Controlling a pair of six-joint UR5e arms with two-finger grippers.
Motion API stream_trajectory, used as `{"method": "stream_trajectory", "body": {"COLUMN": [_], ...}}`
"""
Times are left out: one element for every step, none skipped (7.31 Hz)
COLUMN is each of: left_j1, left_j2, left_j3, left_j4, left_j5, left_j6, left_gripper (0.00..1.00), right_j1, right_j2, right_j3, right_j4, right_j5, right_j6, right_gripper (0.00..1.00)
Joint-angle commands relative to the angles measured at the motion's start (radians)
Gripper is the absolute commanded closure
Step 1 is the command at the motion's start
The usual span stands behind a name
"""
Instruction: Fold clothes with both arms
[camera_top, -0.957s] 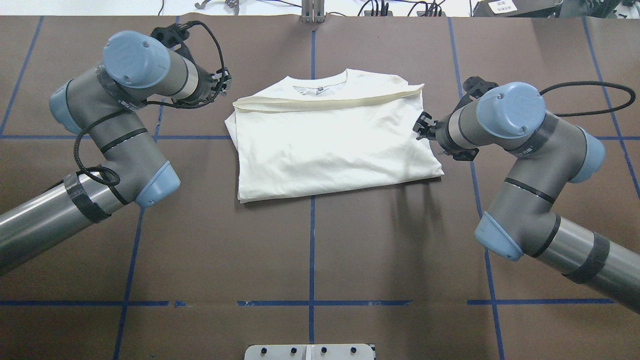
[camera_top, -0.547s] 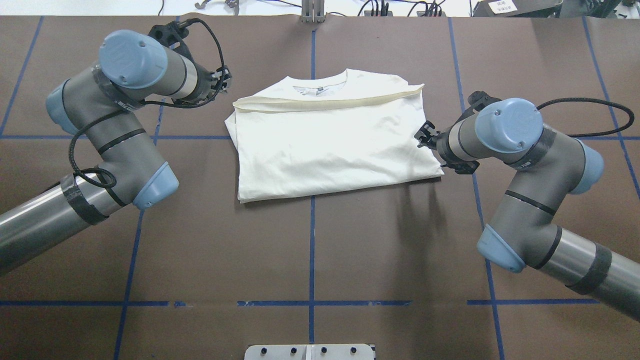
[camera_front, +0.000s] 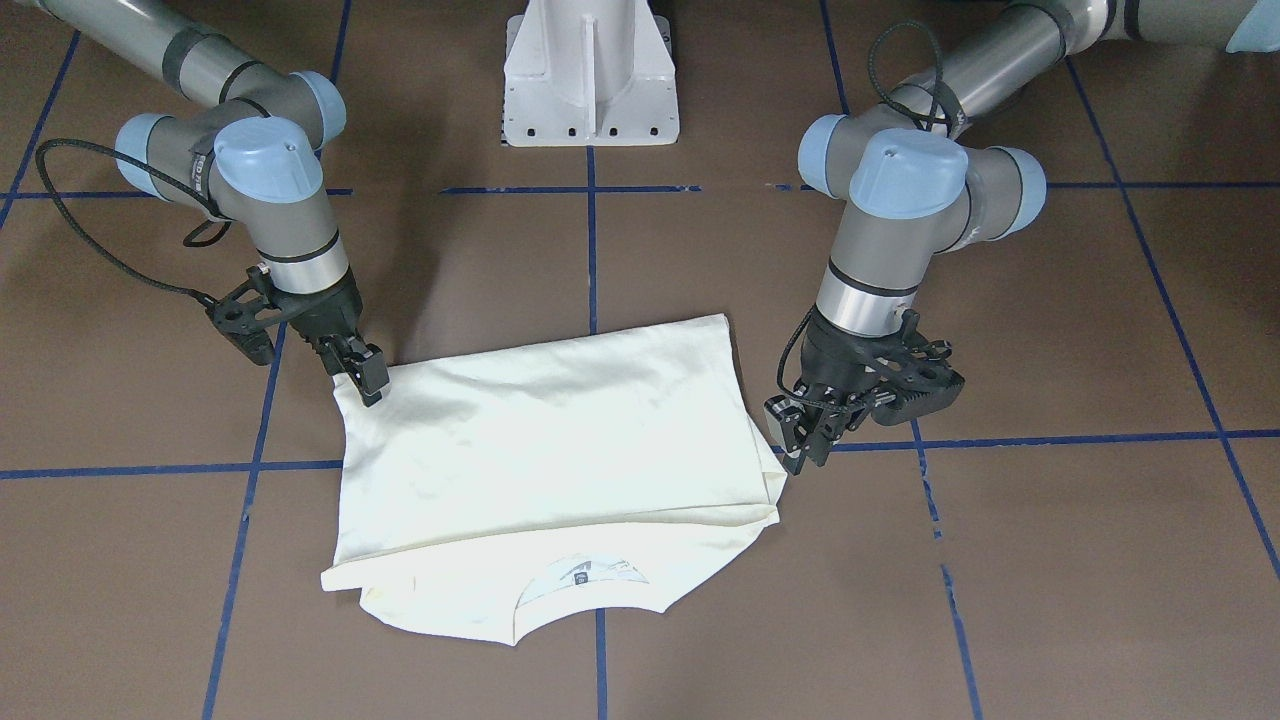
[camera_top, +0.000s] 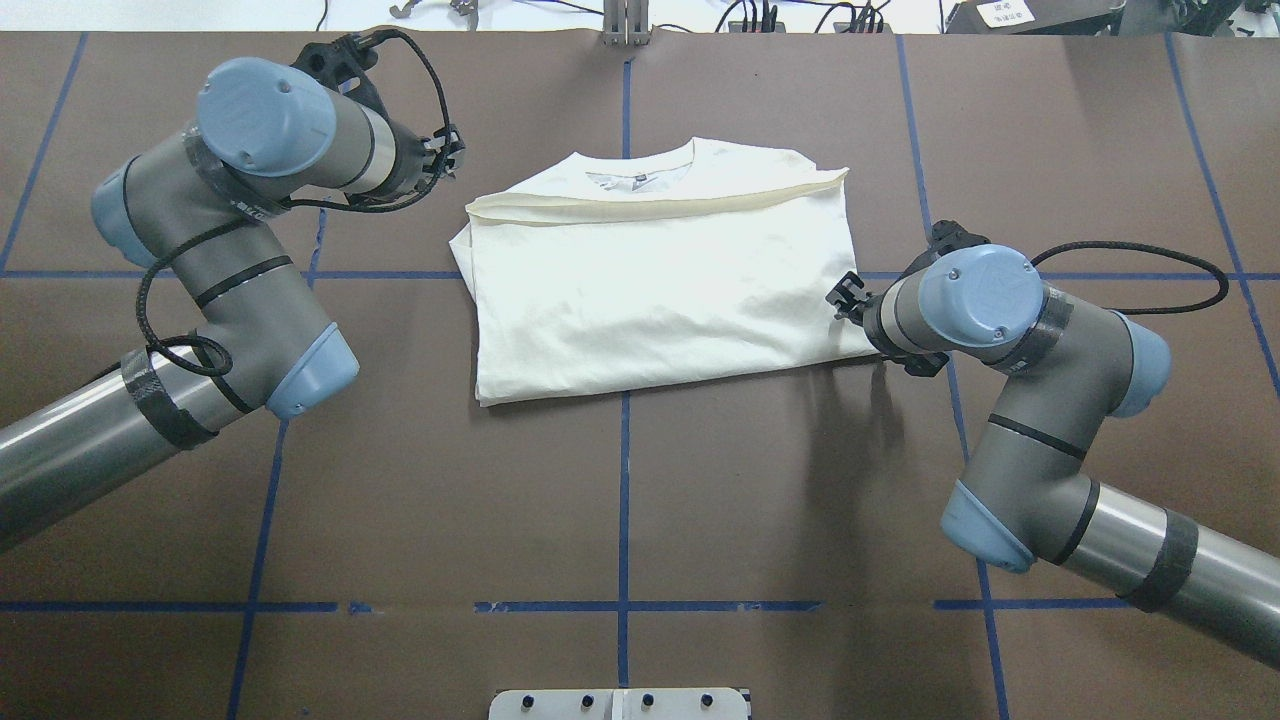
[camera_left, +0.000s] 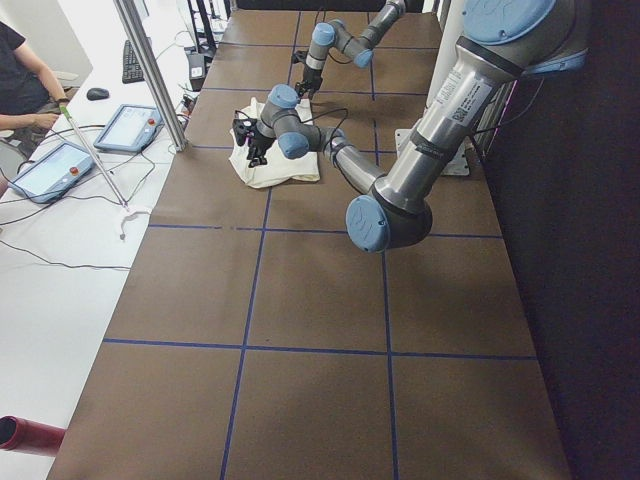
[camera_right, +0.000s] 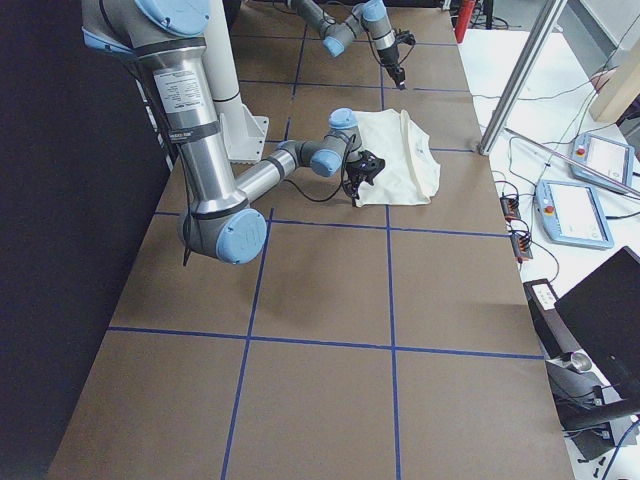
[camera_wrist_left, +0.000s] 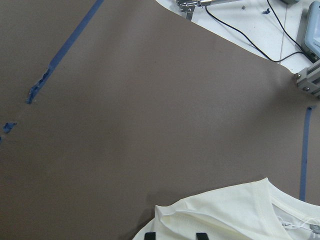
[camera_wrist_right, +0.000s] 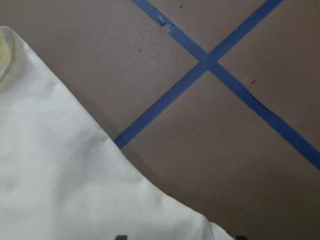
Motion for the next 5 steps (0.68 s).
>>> {"method": "stream_trajectory", "body": {"left_j1": [0.000, 0.000, 0.000, 0.000, 0.000], "left_j2": [-0.003, -0.003, -0.002, -0.003, -0.005], "left_j3": [0.000, 0.000, 0.000, 0.000, 0.000], "left_j4": [0.002, 0.004, 0.004, 0.004, 0.005], "left_j5": [-0.003, -0.003, -0.005, -0.005, -0.005], "left_j6": [0.000, -0.005, -0.005, -0.007, -0.010], "left_gripper": [0.61, 0.61, 0.61, 0.61, 0.61], "right_j1": [-0.007, -0.010, -0.010, -0.010, -0.017], "right_j2": [-0.006, -0.015, -0.016, -0.019, -0.021], "right_j3": [-0.002, 0.000, 0.000, 0.008, 0.012], "right_j4": [-0.001, -0.001, -0.002, -0.002, -0.001], "right_j5": [-0.026, -0.028, -0.028, -0.028, -0.029], "right_j6": [0.002, 0.002, 0.005, 0.005, 0.009], "right_gripper": [0.24, 0.25, 0.43, 0.76, 1.00]}}
